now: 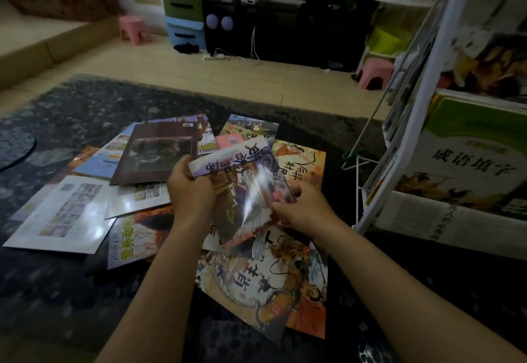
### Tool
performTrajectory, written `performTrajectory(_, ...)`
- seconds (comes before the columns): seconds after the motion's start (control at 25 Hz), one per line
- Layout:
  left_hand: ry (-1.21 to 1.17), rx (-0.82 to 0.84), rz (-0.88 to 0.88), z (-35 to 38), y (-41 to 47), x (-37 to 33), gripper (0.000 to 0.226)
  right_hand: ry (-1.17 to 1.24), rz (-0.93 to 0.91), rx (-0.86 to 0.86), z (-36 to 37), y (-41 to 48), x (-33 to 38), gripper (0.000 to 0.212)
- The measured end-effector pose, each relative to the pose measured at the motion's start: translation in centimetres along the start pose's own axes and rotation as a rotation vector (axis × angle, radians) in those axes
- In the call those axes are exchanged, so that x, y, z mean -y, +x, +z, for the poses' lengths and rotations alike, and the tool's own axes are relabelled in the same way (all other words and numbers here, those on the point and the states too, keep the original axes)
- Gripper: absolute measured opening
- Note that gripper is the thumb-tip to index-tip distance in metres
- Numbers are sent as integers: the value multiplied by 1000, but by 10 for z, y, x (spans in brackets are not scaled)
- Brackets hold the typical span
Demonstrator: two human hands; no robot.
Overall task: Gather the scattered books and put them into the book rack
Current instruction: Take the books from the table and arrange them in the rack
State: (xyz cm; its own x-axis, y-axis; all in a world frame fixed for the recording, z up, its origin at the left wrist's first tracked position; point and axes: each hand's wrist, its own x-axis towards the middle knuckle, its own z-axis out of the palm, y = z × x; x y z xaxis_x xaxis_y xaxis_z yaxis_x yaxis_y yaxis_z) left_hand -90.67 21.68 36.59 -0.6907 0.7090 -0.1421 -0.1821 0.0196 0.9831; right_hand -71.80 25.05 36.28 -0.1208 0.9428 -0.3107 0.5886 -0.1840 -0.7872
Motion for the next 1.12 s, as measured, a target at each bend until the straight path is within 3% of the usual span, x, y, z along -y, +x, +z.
performTrajectory(0.08, -30, -47, -38, 0, -1, -4, 31, 278, 104, 0, -4, 0, 9, 29)
performTrajectory(0.2, 144, -32, -63, -5, -2, -4, 26, 626, 104, -122, -14, 3, 31, 29)
performTrajectory(0.32, 294, 132, -6, -8, -3, -2, 22, 720, -9, -307, -28, 9, 53, 26)
performTrajectory(0.4, 302, 256, 40, -6, -6, -2, 27, 603, -137, -366, -39, 11, 64, 17)
performTrajectory(0.48, 230, 337, 115, -4, -9, -3, 46, 430, -326, -336, -47, 6, 76, 13)
performTrajectory(0.6, 254, 300, 349, -2, -10, -3, 79, 54, -596, -217, -50, 1, 90, 20)
performTrajectory(0.68, 380, 243, 582, -5, -6, 0, 85, -154, -739, -139, -50, -5, 99, 25)
performTrajectory(0.76, 366, 328, 656, -9, -7, -4, 86, -327, -846, -41, -45, -10, 103, 27)
performTrajectory(0.84, 272, 500, 605, -9, -10, -10, 87, -432, -905, 76, -35, -16, 102, 25)
performTrajectory(0.92, 366, 531, 668, -10, -14, -12, 90, -492, -932, 101, -23, -16, 93, 19)
performTrajectory(1.0, 438, 518, 706, -11, -16, -12, 85, -620, -898, 17, -22, -11, 83, 15)
performTrajectory(1.12, 481, 518, 740, -14, -15, -12, 67, -961, -716, -109, -35, -9, 72, 33)
